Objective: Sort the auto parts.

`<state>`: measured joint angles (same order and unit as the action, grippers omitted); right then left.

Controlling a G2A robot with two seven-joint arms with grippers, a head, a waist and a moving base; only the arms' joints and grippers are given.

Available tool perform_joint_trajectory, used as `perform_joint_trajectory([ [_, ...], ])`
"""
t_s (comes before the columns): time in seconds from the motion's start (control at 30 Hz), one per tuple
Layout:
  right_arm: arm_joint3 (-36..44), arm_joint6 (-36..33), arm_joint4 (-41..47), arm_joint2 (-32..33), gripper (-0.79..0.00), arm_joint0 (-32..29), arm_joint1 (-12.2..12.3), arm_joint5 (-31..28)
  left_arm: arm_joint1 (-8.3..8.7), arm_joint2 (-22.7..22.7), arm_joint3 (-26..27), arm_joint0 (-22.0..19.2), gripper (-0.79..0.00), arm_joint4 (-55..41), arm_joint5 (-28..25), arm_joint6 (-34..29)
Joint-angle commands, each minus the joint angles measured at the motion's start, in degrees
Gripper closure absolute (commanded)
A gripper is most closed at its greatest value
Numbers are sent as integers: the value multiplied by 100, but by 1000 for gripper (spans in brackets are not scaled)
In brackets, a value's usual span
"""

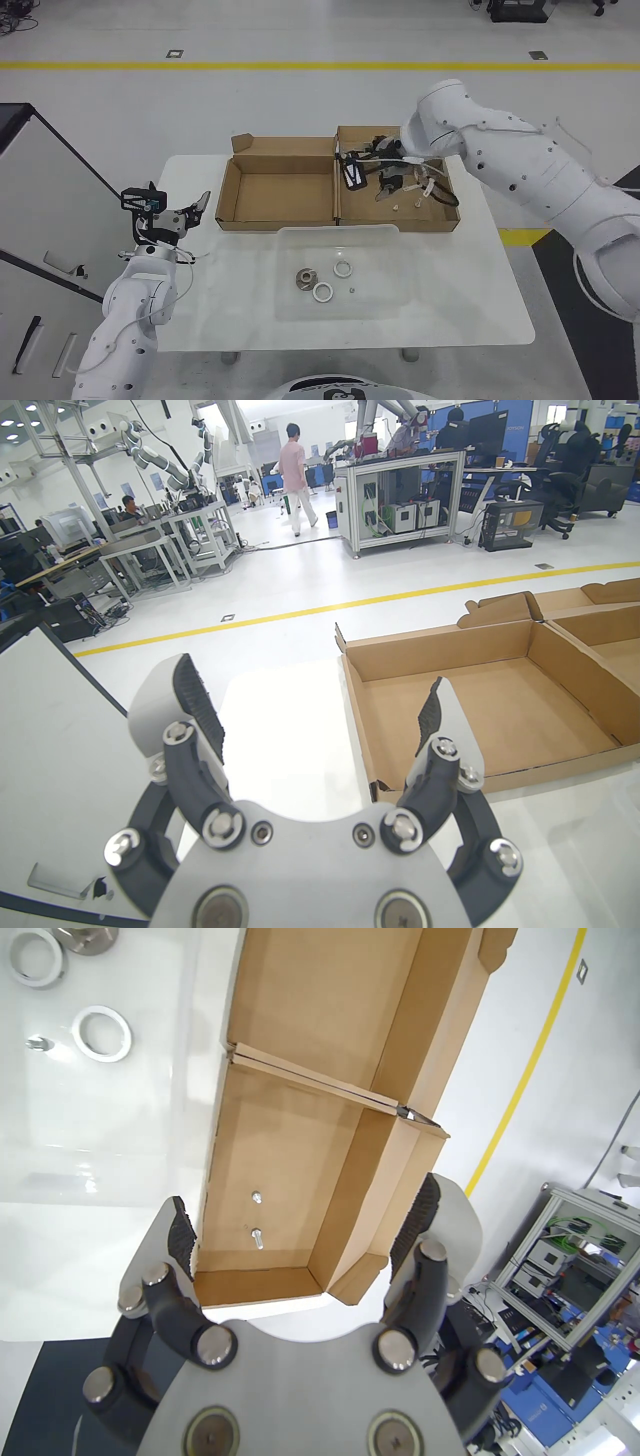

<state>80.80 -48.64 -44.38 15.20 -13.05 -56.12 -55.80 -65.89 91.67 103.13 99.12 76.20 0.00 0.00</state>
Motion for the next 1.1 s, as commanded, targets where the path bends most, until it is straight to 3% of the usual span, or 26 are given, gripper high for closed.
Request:
perform_joint_trajectory([
  [0.0, 487, -183, 229, -6, -785, -12, 228, 198, 0, 0, 0, 0, -785, 0, 0, 0],
  [0.23, 1681, -733, 1181, -227, -785, 273, 859, 748, 0, 0, 0, 0, -785, 0, 0, 0],
  [0.43, 2253, -1015, 1506, -546, -785, 475, 1089, 1029, 0, 0, 0, 0, -785, 0, 0, 0],
  [0.73, 2928, -1613, 1653, -546, -785, 291, 1096, 1627, 0, 0, 0, 0, -785, 0, 0, 0],
  [1.07, 3294, -2413, 1936, -546, -785, -163, 795, 2426, 0, 0, 0, 0, -785, 0, 0, 0],
])
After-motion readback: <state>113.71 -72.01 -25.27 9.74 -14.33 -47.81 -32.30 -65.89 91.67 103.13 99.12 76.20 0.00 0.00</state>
